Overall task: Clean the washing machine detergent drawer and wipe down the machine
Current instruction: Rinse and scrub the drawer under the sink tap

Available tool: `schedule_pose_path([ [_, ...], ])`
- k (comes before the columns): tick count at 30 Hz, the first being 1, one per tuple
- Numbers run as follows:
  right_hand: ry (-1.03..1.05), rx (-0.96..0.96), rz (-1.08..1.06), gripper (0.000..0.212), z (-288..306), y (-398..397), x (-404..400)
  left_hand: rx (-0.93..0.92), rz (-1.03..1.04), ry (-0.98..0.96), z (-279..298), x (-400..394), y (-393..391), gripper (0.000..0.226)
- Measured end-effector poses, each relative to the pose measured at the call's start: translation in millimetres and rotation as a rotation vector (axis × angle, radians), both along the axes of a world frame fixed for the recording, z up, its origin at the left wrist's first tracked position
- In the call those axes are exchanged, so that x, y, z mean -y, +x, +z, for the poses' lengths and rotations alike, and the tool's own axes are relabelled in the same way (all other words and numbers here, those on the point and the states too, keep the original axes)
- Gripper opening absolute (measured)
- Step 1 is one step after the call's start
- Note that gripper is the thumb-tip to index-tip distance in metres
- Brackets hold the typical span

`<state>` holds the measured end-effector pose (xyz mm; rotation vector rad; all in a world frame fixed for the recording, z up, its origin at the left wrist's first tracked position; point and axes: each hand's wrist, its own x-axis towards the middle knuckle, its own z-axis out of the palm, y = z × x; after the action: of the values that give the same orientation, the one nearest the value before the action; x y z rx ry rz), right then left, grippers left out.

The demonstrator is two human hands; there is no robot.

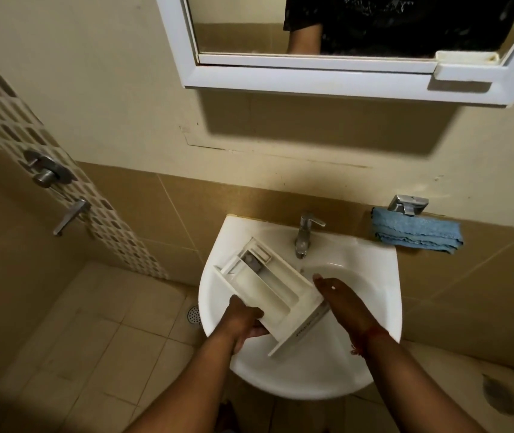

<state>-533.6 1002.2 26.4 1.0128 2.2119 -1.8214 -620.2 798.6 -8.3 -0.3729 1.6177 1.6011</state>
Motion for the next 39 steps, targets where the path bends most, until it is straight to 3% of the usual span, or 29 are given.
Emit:
schedule_pose_path([
  [4,0.211,0.013,0.021,0.014,-6,0,-4,0.037,0.022,0.061,-3,-14,4,0.043],
  [7,0.306,-0.07,0.07,0.015,-6,2,-14,0.106,0.108,0.099,1,-24,4,0.025],
  [9,0.349,-0.128,0.104,0.019,-11,6,-18,0.13,0.21,0.07,1,-24,-4,0.036],
  [13,0.289,-0.171,0.109,0.039,-22,13,-21,0.108,0.504,0.101,1,-10,-27,0.059],
  [17,0.138,-0.16,0.078,0.074,-33,19,-21,0.062,0.594,0.153,4,1,-43,0.066],
  [26,0.165,-0.055,0.006,0.103,-71,13,-15,0.009,0.481,0.316,12,14,-58,0.026],
  [32,0.158,0.054,-0.001,0.104,-82,-12,-9,-0.034,0.435,0.37,14,15,-60,0.024],
  [35,-0.031,0.05,-0.164,0.108,-73,-20,-10,-0.038,0.381,0.39,10,20,-60,0.023],
  [37,-0.2,-0.031,-0.277,0.095,-68,-15,-11,-0.032,0.339,0.374,4,26,-61,0.018],
  [39,-0.368,-0.17,-0.353,0.063,-71,-8,-13,-0.026,0.302,0.33,-2,34,-64,0.013],
])
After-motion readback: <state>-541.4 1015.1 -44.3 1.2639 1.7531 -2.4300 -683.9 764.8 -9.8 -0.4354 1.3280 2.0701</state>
